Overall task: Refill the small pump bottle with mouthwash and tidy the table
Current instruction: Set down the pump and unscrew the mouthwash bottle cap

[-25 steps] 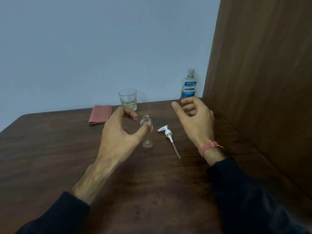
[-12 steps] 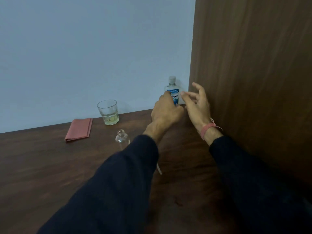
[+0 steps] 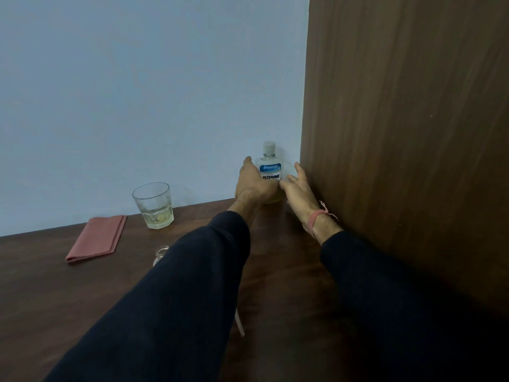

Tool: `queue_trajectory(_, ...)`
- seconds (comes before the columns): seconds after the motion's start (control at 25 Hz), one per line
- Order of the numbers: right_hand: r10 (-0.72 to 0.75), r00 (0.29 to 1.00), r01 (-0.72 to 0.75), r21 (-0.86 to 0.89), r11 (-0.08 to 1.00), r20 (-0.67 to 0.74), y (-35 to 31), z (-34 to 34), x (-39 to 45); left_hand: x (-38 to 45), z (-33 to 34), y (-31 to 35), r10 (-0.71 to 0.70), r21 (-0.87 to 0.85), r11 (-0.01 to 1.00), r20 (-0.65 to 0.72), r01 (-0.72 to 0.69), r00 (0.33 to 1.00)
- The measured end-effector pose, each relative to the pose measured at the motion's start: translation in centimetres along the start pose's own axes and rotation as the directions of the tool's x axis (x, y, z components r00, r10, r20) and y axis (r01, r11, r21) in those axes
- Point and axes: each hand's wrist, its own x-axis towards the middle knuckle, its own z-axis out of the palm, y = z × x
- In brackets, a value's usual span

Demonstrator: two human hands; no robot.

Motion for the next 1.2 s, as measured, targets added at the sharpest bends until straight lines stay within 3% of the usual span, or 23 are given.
queue_trajectory(0.36, 0.0, 0.996, -0.001, 0.007, 1.0, 0.092, -0.9, -0.7, -1.9, -0.8, 0.2, 0.1, -0.015, 0.023, 1.0, 0.018, 0.014, 1.0)
queue_trajectory(0.72, -0.028, 0.999, 0.03, 0.05, 0.998, -0.035, 0.7, -3.1, -10.5, -10.5, -2.3, 0.0, -0.008, -0.186, 0.982, 0.187, 0.043, 0.982)
queue_trajectory(0.96, -0.029, 0.997, 0.036, 0.092, 0.995, -0.077, 1.0, -3.4, -15.8, -17.4, -5.3, -1.7, 0.085, -0.109, 0.992, 0.219, -0.062, 0.972)
queue_trajectory(1.12, -0.069, 0.986, 0.117, 0.341, 0.933, -0.152, -0.6, -2.3, -17.0, -20.3, -6.1, -2.3, 0.117, 0.002, 0.993, 0.162, -0.119, 0.98)
queue_trajectory(1.2, -0.161, 0.983, 0.183, 0.491, 0.852, -0.087, -2.1, -1.5, -16.8, -21.1, -5.9, -2.8, 0.135, 0.032, 0.99, 0.137, -0.141, 0.981)
